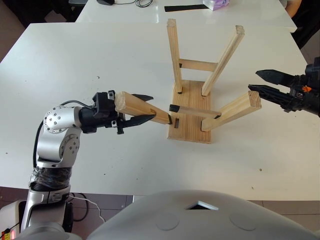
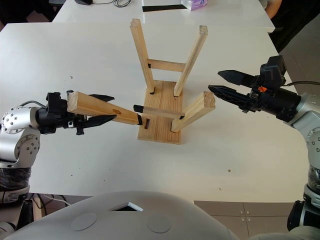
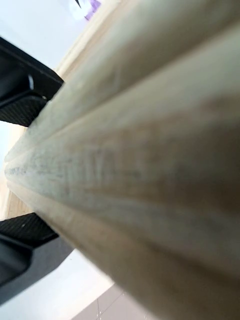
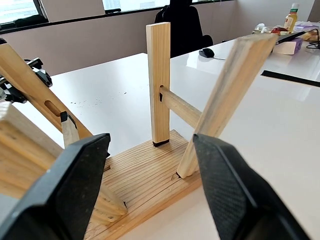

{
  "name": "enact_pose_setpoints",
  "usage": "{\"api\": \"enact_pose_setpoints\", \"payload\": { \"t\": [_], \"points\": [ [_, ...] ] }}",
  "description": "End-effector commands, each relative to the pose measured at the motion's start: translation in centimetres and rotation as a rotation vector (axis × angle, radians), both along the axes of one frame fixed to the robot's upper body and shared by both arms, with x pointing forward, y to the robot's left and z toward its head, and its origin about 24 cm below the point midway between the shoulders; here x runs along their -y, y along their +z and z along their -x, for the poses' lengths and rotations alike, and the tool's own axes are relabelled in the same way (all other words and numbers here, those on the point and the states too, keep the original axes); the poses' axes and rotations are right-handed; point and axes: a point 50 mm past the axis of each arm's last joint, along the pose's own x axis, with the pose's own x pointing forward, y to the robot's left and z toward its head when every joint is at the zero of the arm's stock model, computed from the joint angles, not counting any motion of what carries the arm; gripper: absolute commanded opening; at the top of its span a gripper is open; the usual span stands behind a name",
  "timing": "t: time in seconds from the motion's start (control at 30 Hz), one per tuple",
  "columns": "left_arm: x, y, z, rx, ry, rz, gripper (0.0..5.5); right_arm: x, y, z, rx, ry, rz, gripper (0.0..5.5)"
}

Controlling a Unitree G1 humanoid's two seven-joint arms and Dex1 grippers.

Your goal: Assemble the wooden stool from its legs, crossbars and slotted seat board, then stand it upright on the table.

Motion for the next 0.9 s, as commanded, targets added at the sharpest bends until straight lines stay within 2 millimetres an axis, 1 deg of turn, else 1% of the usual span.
{"api": "enact_pose_setpoints", "payload": {
  "t": [0.03, 0.17, 0.27, 0.63, 0.7, 0.9],
  "points": [
    [0.9, 0.1, -0.2, 0.025, -0.038, 0.001, 2.07, -0.5, 0.2, -0.4, 0.020, 0.024, 0.009, 3.05],
    [1.3, 0.7, -0.3, 0.047, -0.057, 0.014, 2.07, -0.6, 0.2, -0.4, 0.021, 0.031, 0.007, 3.05],
    [1.4, 0.7, -0.4, 0.049, -0.079, 0.000, 2.07, -0.7, 0.1, -0.4, 0.022, 0.030, 0.006, 3.05],
    [1.5, -1.7, -1.0, 0.015, -0.198, -0.155, 2.07, -1.2, -0.2, -0.4, 0.021, 0.035, -0.003, 3.05],
    [1.4, -1.5, -1.2, -0.003, -0.214, -0.161, 2.07, -1.2, -0.3, -0.3, 0.019, 0.036, -0.004, 3.05],
    [0.7, -0.2, -1.8, -0.133, -0.211, -0.125, 2.07, -1.0, -0.6, 0.1, 0.014, 0.018, 0.001, 3.05]
  ]
}}
